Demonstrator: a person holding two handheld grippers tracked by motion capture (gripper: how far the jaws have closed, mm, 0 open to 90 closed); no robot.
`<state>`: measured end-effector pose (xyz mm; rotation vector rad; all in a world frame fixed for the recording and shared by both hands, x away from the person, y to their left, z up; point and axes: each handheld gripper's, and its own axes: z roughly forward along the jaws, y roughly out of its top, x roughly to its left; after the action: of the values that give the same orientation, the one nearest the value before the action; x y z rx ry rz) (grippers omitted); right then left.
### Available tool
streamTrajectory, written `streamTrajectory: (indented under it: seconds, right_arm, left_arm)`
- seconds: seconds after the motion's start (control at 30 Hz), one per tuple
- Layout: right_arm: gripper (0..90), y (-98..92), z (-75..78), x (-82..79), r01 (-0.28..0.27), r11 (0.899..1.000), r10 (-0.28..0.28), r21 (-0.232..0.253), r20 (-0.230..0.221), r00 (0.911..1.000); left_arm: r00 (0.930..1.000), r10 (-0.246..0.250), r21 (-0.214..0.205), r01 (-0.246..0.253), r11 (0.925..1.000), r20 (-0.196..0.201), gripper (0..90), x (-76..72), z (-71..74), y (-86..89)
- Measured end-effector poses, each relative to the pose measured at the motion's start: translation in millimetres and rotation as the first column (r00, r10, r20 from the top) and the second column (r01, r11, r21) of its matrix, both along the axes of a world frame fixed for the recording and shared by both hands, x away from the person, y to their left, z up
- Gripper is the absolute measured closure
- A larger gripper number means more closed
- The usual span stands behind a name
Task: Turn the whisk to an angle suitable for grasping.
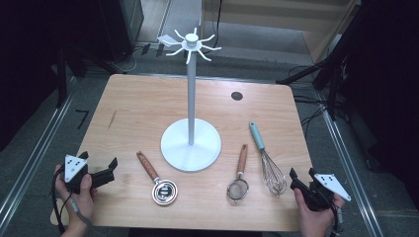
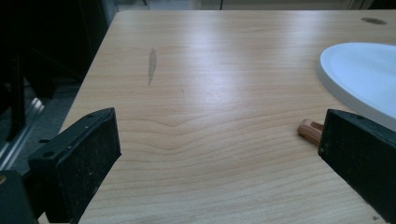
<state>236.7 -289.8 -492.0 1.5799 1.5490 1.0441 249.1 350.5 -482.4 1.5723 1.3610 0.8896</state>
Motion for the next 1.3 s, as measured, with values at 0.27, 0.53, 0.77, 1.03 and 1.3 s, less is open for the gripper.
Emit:
streamTrajectory:
  seconds: [0.27, 0.53, 0.77, 1.03, 1.3]
  right_arm:
    - [44.3, -3.4, 8.1, 4.7, -0.117, 0.989, 0.123, 0.091, -0.061, 0.9906]
    - [41.5, 1.3, 25.2, 16.9, -0.158, 0.986, 0.16, 0.047, -0.063, 0.985]
    - [49.7, 13.8, 40.8, 30.8, -0.222, 0.975, 0.217, -0.026, -0.119, 0.9688]
    - [53.7, 36.0, 56.0, 49.2, -0.285, 0.952, 0.261, -0.109, -0.192, 0.9462]
    - [51.4, 45.3, 66.6, 70.3, -0.328, 0.94, 0.291, -0.097, -0.28, 0.915]
  left_arm:
    - [0.9996, 0.02, -0.042, -0.021, 0.9989, -0.022, 0.0, 4.3, -0.1, 5.0]
    - [0.9992, 0.004, -0.054, -0.006, 0.9985, -0.041, 0.0, 5.9, 0.1, 6.2]
    - [0.9993, 0.012, -0.044, -0.014, 0.9989, -0.037, 0.0, 4.5, 0.2, 7.1]
    - [0.9991, 0.009, -0.04, -0.011, 0.9992, -0.041, 0.0, 5.0, 0.3, 6.6]
    - [0.9991, 0.013, -0.033, -0.015, 0.9993, -0.041, 0.0, 5.6, 0.2, 6.0]
